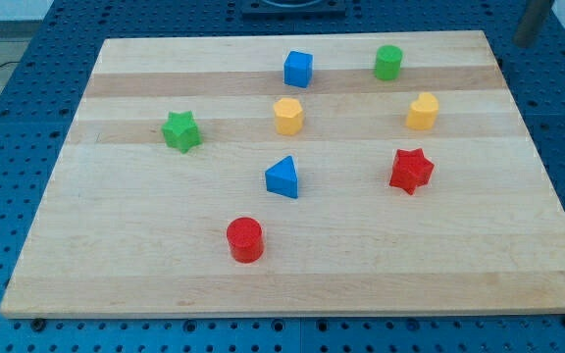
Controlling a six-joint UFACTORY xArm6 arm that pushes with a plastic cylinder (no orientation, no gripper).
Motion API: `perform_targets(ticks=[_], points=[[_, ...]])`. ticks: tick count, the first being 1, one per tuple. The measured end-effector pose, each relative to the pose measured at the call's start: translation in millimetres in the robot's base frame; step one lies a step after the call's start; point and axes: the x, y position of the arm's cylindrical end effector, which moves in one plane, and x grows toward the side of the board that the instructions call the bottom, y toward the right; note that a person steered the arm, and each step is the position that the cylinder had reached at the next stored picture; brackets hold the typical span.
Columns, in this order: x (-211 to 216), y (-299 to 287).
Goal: Move the yellow heart to the right of the yellow hexagon
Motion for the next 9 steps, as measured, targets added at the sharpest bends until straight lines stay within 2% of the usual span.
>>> perform_targets(ticks=[1, 2, 3, 5, 8, 9], points=[[74, 0], [94, -15], [94, -58], [121, -146], [123, -283], [121, -265]])
